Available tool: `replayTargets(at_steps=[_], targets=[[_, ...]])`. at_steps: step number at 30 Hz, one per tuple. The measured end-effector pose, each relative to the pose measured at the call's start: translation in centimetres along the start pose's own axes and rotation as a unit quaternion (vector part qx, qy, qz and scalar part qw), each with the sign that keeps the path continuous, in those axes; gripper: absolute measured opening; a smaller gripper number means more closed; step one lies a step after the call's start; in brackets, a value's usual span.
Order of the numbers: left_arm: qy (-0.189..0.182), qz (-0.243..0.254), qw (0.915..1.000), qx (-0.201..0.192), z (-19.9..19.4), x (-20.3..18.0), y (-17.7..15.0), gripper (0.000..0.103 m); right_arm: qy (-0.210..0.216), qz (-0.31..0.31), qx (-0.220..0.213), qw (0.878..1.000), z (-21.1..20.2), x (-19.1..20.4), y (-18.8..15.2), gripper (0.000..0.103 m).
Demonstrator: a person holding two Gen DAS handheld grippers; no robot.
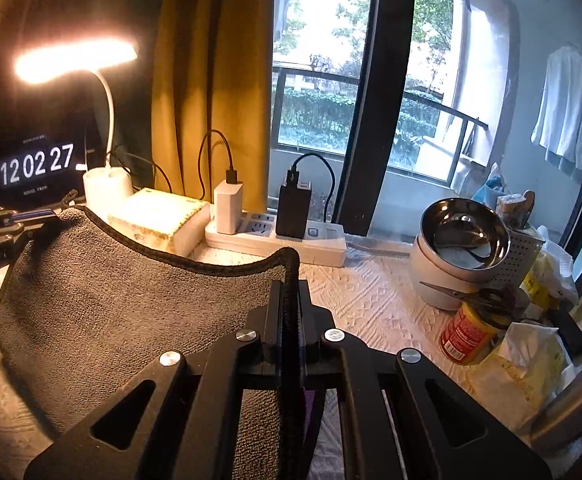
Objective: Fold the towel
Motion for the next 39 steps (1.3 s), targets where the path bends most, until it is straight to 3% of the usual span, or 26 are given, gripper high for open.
replayTargets(at_steps=[14,24,31,39], targets=[[0.009,0.002,0.9979,0.064,4.4,0.6,-3.0,0.011,-0.004,-0.002,0.055,0.998,4.1,-0.1,-2.6,0.006],[0.019,-0.015,0.9906,0.135,6.9,1.3,-5.1,0.013,-0.013,-0.005,0.120,0.993,6.5,-0.3,-4.5,0.006],[0.037,0.014,0.9890,0.143,7.1,0.6,-5.2,0.015,-0.008,-0.005,0.167,0.986,7.9,-0.3,-5.8,0.006],[0.036,0.007,0.9890,0.144,7.4,0.9,-5.2,0.017,-0.016,-0.019,0.175,0.984,8.3,0.0,-6.1,0.008]])
Point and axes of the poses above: each gripper's, at about its wrist camera, not at the fingertips, and z roughly the way its jaws point, x to its left, y to its top, the point moved 7 cm from there along z, roughly the way its jaws point, and after that the axes turned 8 degrees about -x, right-handed, at the moved point
